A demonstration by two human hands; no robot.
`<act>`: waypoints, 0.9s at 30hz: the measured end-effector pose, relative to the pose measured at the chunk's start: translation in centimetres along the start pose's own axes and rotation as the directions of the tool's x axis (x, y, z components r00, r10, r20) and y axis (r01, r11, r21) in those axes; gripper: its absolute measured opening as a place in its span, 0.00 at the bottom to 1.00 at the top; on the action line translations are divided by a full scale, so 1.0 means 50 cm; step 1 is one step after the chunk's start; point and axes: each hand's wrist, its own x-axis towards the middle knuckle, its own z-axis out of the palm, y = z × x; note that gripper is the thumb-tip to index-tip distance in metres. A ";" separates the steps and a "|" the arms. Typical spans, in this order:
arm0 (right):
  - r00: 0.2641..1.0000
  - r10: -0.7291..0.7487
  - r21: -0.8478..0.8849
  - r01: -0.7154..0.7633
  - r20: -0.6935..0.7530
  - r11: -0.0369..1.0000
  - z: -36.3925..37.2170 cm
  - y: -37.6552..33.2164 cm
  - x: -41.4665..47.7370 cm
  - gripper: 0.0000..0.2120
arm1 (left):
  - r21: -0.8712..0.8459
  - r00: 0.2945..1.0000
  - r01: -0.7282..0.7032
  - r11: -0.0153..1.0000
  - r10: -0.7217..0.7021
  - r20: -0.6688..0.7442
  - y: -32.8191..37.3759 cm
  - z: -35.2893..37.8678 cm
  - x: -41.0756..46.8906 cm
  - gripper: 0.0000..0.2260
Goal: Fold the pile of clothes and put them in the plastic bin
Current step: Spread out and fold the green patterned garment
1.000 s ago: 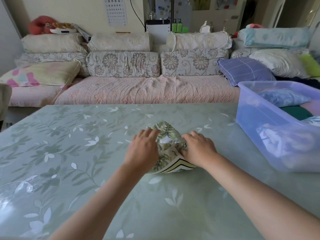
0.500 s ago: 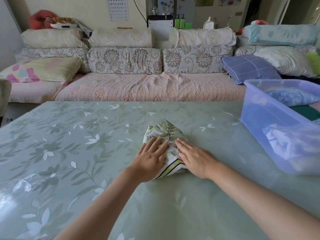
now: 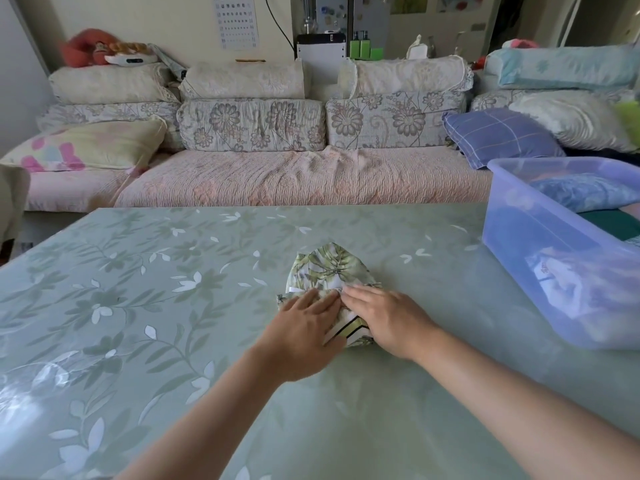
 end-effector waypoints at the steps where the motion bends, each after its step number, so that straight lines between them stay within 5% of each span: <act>1: 0.999 0.016 0.062 -0.018 0.034 0.998 0.004 0.003 -0.005 0.26 | 0.022 0.995 0.020 1.000 -0.022 0.093 -0.003 0.005 -0.003 0.37; 6: 0.938 0.104 -0.001 -0.110 0.330 0.994 -0.020 -0.003 -0.008 0.42 | -0.075 0.986 0.071 0.995 -0.059 0.158 -0.036 0.015 0.011 0.41; 10: 0.916 0.202 0.012 -0.219 0.348 0.976 -0.021 -0.012 0.009 0.42 | -0.167 0.980 0.119 0.979 -0.089 0.179 -0.036 -0.001 0.026 0.39; 13: 0.917 0.246 0.101 -0.290 0.315 0.952 -0.038 -0.008 0.018 0.31 | -0.266 0.967 0.232 0.936 -0.193 0.165 -0.038 -0.032 0.025 0.32; 16: 0.910 0.274 0.103 -0.319 0.313 0.942 -0.073 -0.011 0.024 0.05 | -0.295 0.945 0.309 0.904 -0.256 0.203 -0.035 -0.076 0.018 0.10; 19: 0.881 0.287 0.208 -0.382 0.376 0.900 -0.111 -0.015 0.016 0.06 | -0.339 0.930 0.328 0.882 -0.237 0.282 -0.035 -0.109 0.004 0.03; 22: 0.859 0.316 0.342 -0.462 0.404 0.818 -0.127 -0.017 0.003 0.04 | -0.499 0.907 0.400 0.769 -0.253 0.337 -0.039 -0.117 -0.013 0.05; 24: 0.851 0.361 0.363 -0.497 0.382 0.788 -0.127 -0.019 0.001 0.11 | -0.526 0.893 0.449 0.722 -0.347 0.287 -0.046 -0.111 -0.013 0.09; 27: 0.870 0.439 0.158 -0.477 0.224 0.865 -0.106 -0.020 0.009 0.21 | -0.479 0.830 0.543 0.690 -0.526 0.185 -0.058 -0.093 -0.003 0.18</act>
